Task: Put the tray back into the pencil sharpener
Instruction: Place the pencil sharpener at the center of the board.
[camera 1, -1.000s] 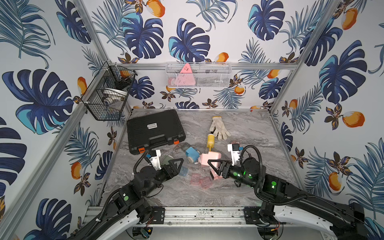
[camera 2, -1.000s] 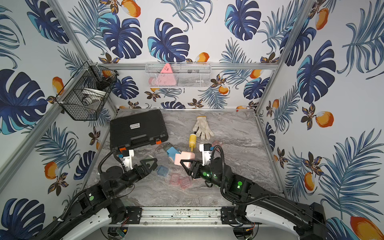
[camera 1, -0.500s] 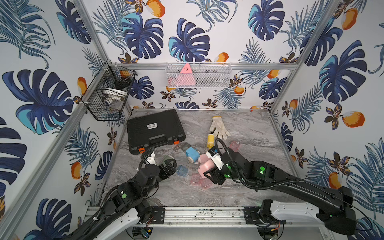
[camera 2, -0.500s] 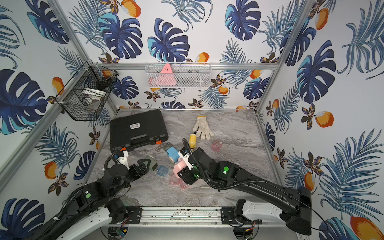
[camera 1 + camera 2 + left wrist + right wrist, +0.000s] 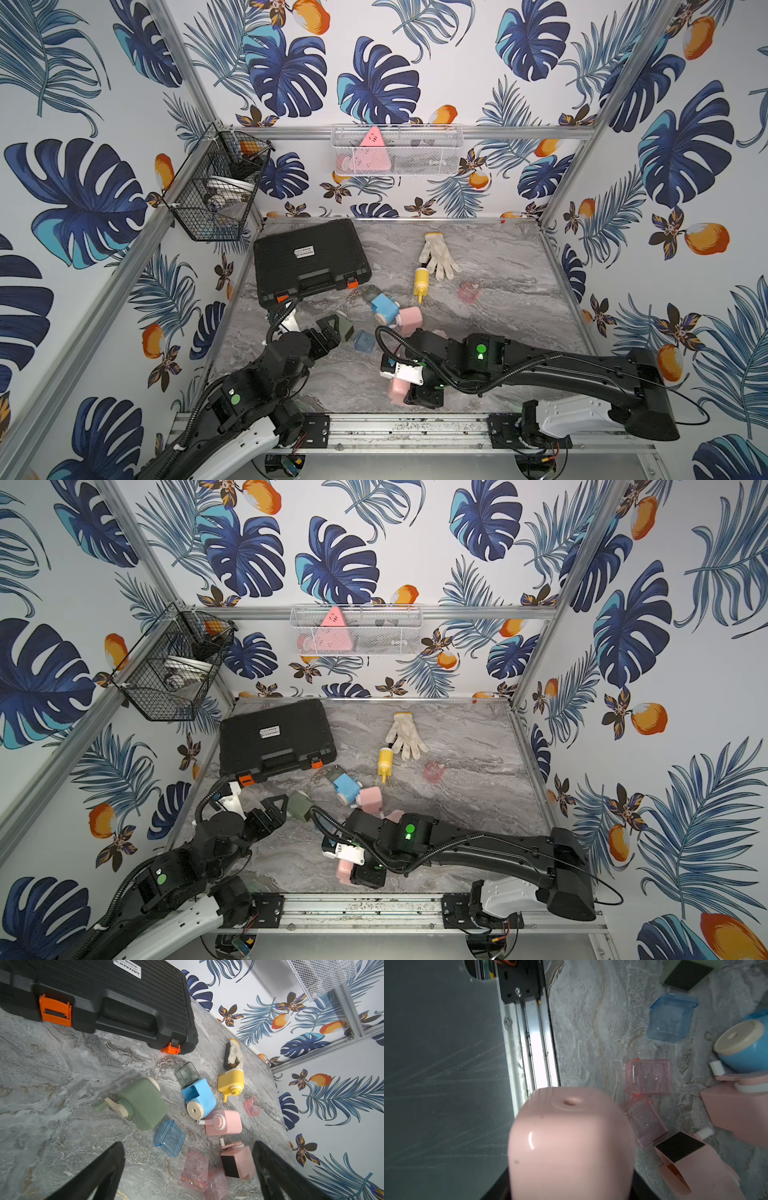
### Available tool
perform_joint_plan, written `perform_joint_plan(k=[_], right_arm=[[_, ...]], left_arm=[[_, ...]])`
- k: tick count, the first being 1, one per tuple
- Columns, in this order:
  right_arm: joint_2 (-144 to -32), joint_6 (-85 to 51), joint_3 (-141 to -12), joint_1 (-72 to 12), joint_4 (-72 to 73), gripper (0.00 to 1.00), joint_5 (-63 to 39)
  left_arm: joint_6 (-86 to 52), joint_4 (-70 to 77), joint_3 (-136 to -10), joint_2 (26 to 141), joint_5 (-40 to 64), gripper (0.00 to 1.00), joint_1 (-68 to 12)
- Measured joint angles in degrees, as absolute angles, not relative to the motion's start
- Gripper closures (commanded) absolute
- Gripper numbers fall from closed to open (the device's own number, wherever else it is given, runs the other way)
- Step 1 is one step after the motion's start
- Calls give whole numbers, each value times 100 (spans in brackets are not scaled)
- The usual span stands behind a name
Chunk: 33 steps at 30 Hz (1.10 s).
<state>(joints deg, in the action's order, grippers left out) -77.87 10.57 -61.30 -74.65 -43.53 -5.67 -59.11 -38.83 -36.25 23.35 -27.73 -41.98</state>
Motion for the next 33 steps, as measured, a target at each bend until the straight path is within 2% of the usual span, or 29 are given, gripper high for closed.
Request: perform_joint_plan(k=[14,25,33], right_arm=[[-8761,1632,-6007,-7489,-4357,50,-200],[-8838,1911,-5629,-7349,-4032,45,141],[-8868,2078,-5496,-7338,-3802,24,294]], left_arm=[[-6353,-4335,-3503,2069,-3087,1,-4198],[-6477,-4368,-3446,2104,-3083,1,-4198],[-6482,-4359,-3441,2200,-3085,1,-4198]])
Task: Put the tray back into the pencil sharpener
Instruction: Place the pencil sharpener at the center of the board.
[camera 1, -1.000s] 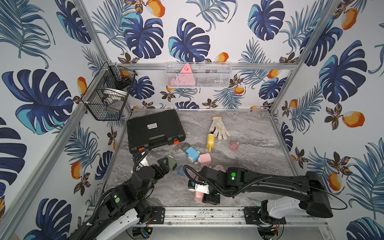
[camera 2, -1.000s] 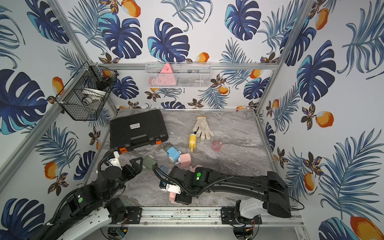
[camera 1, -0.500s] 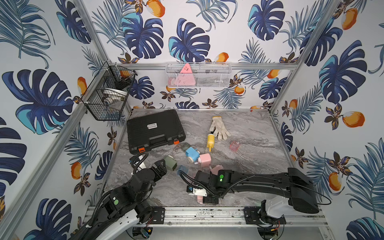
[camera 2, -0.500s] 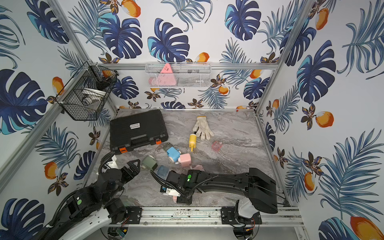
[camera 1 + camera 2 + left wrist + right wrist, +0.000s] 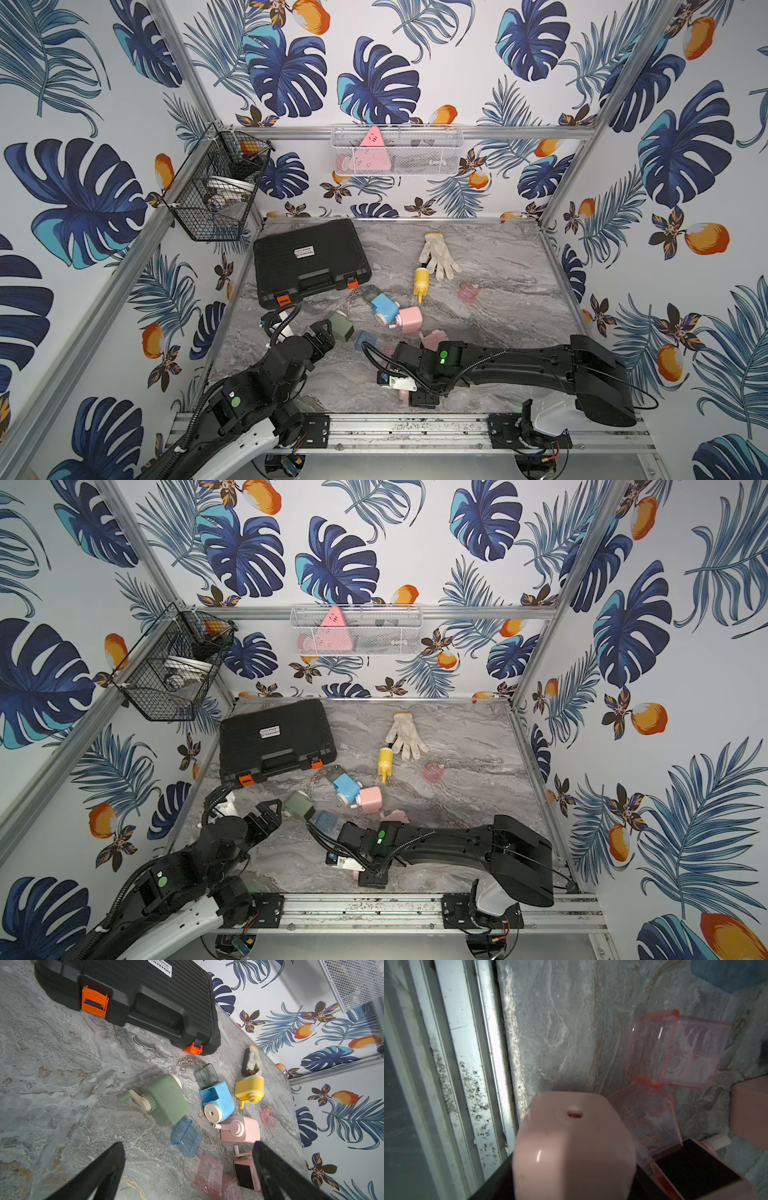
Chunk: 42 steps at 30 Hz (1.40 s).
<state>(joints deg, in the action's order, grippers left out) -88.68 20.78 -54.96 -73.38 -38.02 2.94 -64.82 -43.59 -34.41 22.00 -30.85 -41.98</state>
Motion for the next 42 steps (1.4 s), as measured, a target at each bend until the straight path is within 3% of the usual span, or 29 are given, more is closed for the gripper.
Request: perform_joint_plan(k=[12,18,23,30,35,42], right_arm=[[-8495,2158,-5439,-7341,-3710,12,261],[-7487,1640,-5400,-7345,-3328,14,176],[-6954,191,-5463,-7205,-2989,23,991],[-7369,-2342,-6368,-5426,-3929,32,1938],[-7636,-3489,-6667,-4165,-4718,32,2418],[-7957,-4425,-6508,-2095,-4674,37,1964]], left_arm=[[-6475,-4287,-3452,2445,-3048,1,-4198],[-6239,-4193,-3564,2733,-2849,2,-4198],[-5964,-4018,-3715,3315,-2558,4,-4198],[-5712,-3697,-3879,4112,-2241,8,-4198],[-5701,-3511,-4040,4464,-2152,11,-4195],[-5704,-3334,-4154,4705,-1994,14,-4198]])
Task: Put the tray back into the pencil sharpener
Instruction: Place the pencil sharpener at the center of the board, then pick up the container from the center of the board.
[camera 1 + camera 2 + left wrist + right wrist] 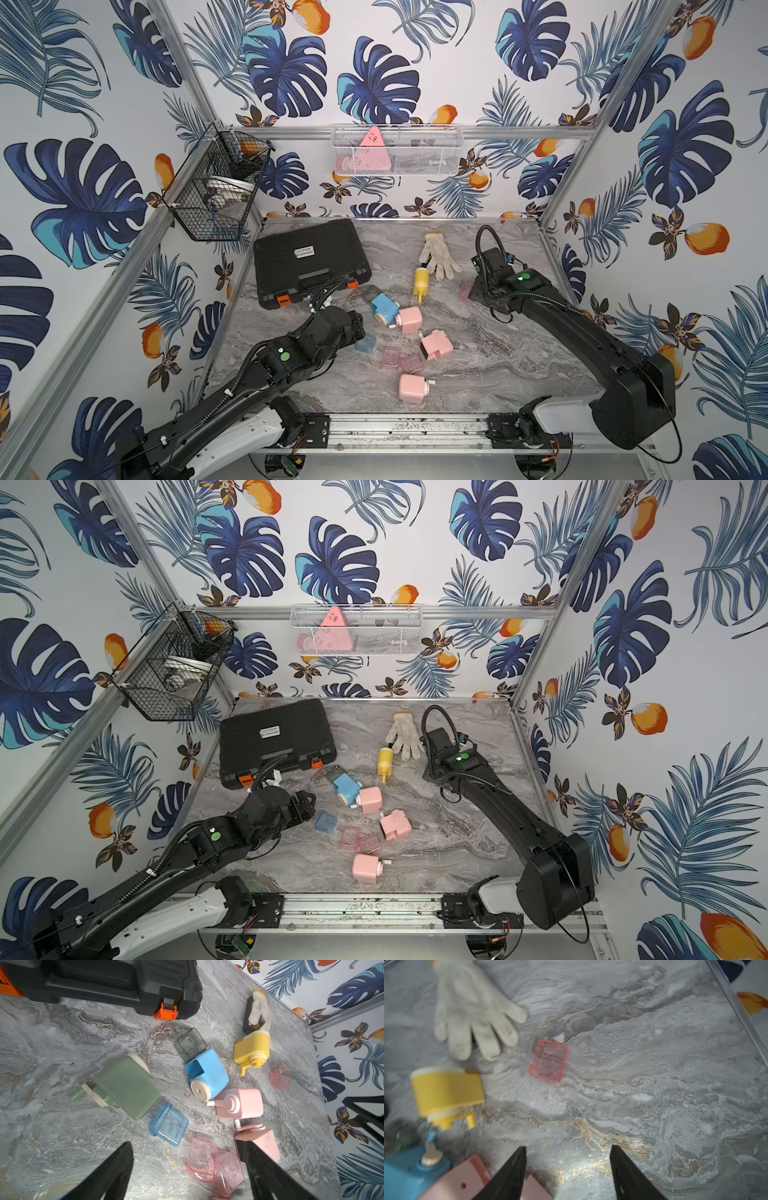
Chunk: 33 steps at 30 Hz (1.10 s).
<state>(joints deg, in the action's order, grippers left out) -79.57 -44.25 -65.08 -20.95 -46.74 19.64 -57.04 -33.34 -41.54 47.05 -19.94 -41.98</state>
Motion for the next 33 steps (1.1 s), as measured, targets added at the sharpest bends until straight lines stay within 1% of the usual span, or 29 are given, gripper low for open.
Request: perform_joint_plan(k=[3,7,13,17,24,33], right_arm=[[-8171,-4790,-6237,-1385,-4379,41,1393],[-8656,-5192,-6180,-902,-3953,46,773],[-9378,-5400,-6407,-779,-3492,49,217],[-9769,-5417,-6722,-744,-3393,53,137],[-10344,-5332,-7032,-740,-3269,62,19],[-10680,-5192,-7052,-740,-3175,73,-93]], left_arm=[[-5704,-3282,-4165,4716,-1955,16,-4198],[-5706,-3282,-4165,4652,-1935,16,-4198],[-5734,-3288,-4147,4486,-1931,18,-4198],[-5749,-3301,-4139,4423,-1931,18,-4198],[-5756,-3306,-4139,4379,-1929,19,-4198],[-5846,-3301,-4143,4436,-1868,21,-4198]])
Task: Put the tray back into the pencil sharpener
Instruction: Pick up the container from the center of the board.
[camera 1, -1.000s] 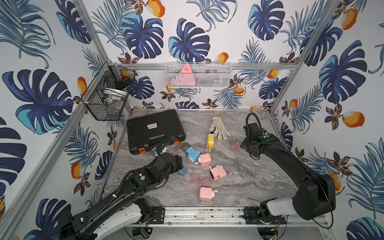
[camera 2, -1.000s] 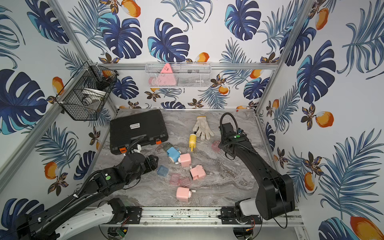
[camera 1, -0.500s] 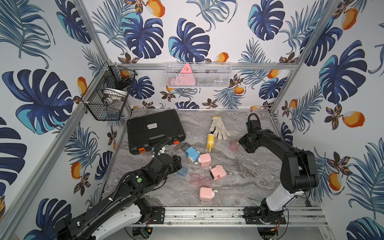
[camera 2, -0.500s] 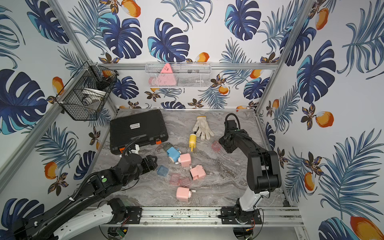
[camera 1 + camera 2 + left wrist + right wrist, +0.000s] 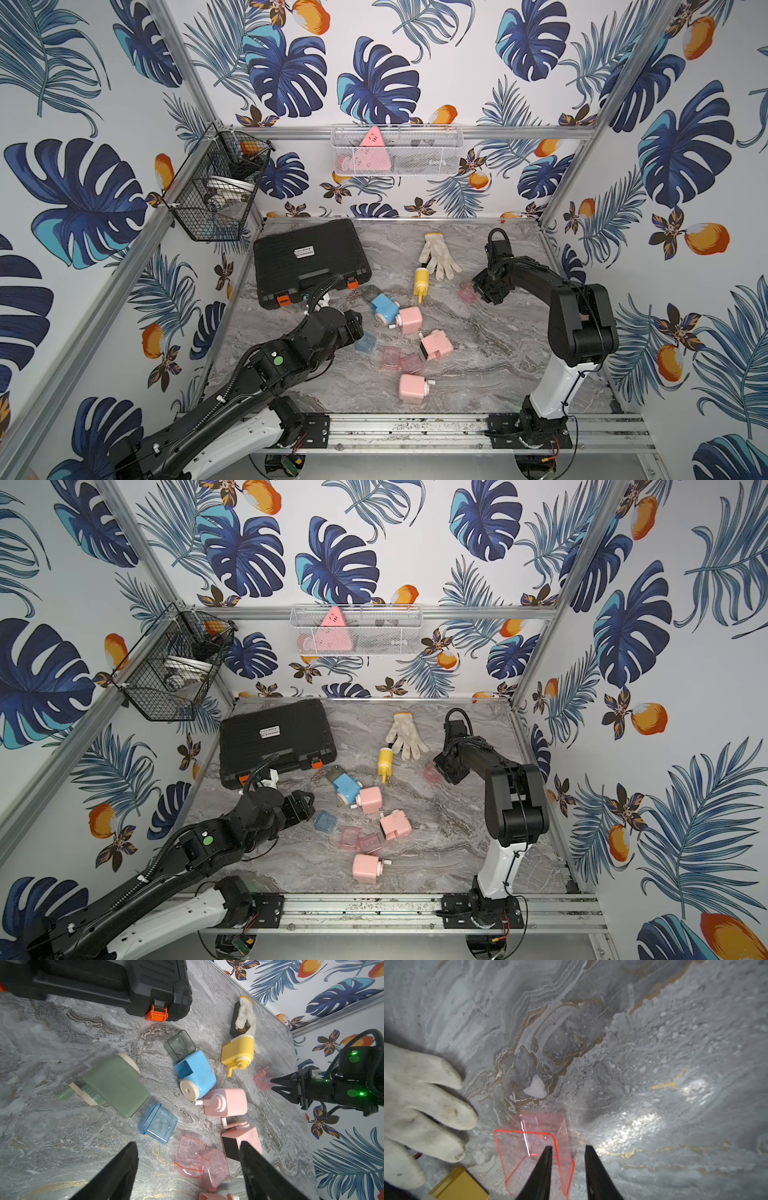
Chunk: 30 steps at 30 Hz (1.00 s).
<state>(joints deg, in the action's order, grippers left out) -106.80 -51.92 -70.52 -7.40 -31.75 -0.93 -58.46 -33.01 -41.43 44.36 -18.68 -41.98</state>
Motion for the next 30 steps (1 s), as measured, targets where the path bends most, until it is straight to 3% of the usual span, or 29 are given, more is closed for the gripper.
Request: perform_joint_plan(k=[5,15,19,23,30], right_arm=[[-10809,-5151,-7052,-740,-3039,79,-204],[-10840,-5140,-7002,-740,-2945,100,-294],[-10683,-5135,-6897,-740,-2923,100,-351],[-10287,-5098,-6689,-749,-2917,100,-353],[-9002,-5299,-6064,-993,-3013,100,-574]], left_arm=[[-5848,-3297,-4165,4480,-1828,21,-4198],[-5859,-3286,-4165,4473,-1820,24,-4195],[-5859,-3218,-4165,4473,-1782,23,-4195],[-5784,-2939,-4147,4541,-1601,16,-4198],[-5236,-1297,-3802,5096,-395,9,-4211]])
